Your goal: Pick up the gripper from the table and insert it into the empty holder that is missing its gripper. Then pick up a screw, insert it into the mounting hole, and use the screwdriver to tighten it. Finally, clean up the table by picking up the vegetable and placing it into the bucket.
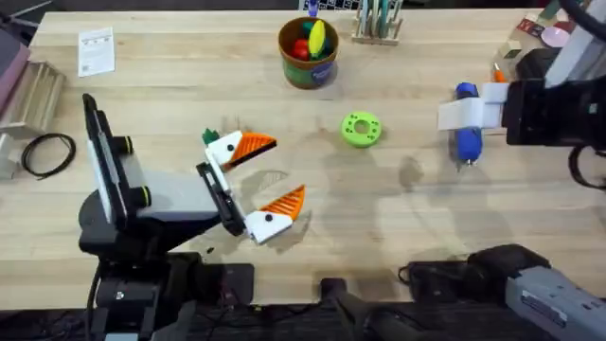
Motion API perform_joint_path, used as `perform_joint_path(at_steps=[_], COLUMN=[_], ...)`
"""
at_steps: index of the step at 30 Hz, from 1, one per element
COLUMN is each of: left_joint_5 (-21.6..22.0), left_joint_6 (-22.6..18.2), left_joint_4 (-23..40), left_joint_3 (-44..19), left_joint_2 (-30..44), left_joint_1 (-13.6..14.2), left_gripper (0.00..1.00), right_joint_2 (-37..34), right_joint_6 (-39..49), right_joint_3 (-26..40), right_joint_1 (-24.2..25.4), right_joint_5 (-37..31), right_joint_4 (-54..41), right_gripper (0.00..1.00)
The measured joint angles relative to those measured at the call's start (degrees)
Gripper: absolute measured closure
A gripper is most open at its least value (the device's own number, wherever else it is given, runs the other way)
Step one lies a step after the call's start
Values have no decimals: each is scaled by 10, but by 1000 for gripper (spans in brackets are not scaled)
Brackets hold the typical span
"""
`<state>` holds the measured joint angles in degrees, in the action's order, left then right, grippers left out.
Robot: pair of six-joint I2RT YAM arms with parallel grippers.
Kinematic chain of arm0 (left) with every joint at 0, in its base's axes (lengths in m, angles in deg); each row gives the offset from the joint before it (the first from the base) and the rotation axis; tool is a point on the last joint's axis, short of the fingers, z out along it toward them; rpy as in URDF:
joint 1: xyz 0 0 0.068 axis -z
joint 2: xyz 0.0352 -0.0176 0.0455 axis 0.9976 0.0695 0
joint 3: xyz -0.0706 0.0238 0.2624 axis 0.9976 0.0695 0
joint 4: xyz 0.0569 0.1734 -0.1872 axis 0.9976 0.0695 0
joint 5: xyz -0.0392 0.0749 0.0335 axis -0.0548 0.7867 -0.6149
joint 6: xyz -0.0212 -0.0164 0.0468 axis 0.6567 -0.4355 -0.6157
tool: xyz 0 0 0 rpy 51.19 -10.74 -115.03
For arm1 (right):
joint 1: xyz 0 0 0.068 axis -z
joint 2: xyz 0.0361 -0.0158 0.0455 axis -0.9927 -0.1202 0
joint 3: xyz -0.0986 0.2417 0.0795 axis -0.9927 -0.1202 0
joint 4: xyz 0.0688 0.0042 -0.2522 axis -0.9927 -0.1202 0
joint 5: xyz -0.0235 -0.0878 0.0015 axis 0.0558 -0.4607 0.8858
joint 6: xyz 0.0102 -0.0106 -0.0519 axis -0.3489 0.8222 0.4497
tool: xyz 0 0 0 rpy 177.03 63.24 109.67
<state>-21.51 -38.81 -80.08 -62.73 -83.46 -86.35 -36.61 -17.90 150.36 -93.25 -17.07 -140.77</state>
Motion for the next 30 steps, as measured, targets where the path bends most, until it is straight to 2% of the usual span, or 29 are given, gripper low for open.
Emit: perform_joint_path(at_steps=[2,3,4,7,8,13,14,22,26,30], left_joint_5=[0,0,0,0,0,0,0,0,0,0], left_joint_6=[-1,1,0,0,1,-1,-2,-2,-2,-2], left_joint_4=[0,0,0,0,0,0,0,0,0,0], left_joint_3=[0,0,0,0,0,0,0,0,0,0], left_joint_2=[0,0,0,0,0,0,0,0,0,0], left_joint_1=[0,0,0,0,0,0,0,0,0,0], left_gripper=[89,33,20,34,160,947,983,996,996,996], right_joint_2=[0,0,0,0,0,0,0,-7,-40,-85], right_joint_6=[0,0,0,0,0,0,0,-6,-9,-11], right_joint_3=[0,0,0,0,0,0,0,0,0,0], right_joint_1=[8,11,14,18,18,18,18,29,64,121], right_joint_5=[0,0,0,0,-1,-14,-19,-49,-52,-52], right_joint_4=[-1,-4,-7,-10,-10,-9,-9,-4,0,33], right_gripper=[12,12,11,12,12,12,12,11,10,10])
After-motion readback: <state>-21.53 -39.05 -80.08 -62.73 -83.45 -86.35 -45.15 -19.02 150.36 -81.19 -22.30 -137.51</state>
